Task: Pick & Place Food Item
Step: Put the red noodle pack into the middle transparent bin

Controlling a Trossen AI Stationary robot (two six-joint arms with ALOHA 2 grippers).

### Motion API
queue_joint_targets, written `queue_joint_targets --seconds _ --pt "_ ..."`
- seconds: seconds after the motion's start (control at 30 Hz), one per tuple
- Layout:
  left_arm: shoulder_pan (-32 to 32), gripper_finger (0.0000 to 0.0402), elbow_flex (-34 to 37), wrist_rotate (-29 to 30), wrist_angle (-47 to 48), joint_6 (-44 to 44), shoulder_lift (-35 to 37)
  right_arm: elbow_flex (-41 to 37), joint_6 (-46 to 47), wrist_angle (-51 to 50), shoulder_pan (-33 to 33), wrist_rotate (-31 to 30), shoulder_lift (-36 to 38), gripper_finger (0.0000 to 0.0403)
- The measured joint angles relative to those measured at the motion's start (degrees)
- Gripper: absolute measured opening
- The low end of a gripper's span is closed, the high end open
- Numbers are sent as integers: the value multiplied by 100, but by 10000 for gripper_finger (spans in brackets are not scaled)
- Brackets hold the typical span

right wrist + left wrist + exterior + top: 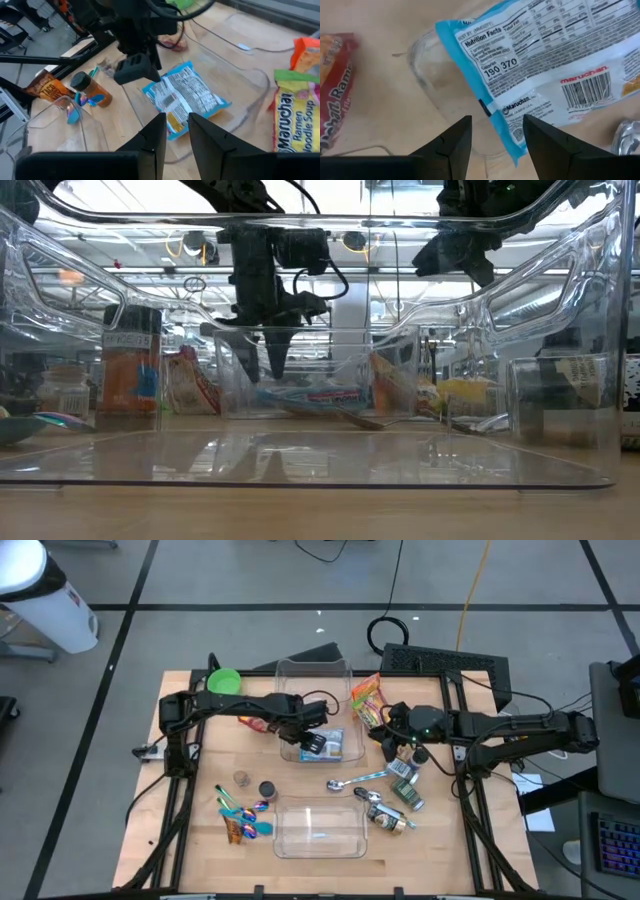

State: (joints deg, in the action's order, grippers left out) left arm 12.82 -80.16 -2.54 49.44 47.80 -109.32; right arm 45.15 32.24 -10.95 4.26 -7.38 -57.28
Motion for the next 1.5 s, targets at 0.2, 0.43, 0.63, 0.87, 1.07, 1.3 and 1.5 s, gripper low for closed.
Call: queue_joint_targets --seconds 0.2,0.43,0.63,0.87,1.07,1.3,1.5 --pt "4 186 2 -16 -40 -164 -2 -2 -12 -4 2 -2 -4 75" --pt "6 186 9 -81 -322 -278 0 -2 -7 -4 2 -3 -63 75" --pt "7 186 9 -108 -370 -390 -2 -2 5 -4 2 -4 -70 75" --pt "4 186 -271 -85 201 -1125 353 -2 -9 -10 2 -4 -68 75" --pt "-11 186 -579 240 418 -2112 1530 -4 -36 -6 38 -42 -69 75" --pt "9 186 -541 -148 952 -3094 2877 -4 105 -2 56 -22 -68 75" --pt "8 186 -535 692 2741 -2977 3264 -4 110 4 63 -16 -68 75"
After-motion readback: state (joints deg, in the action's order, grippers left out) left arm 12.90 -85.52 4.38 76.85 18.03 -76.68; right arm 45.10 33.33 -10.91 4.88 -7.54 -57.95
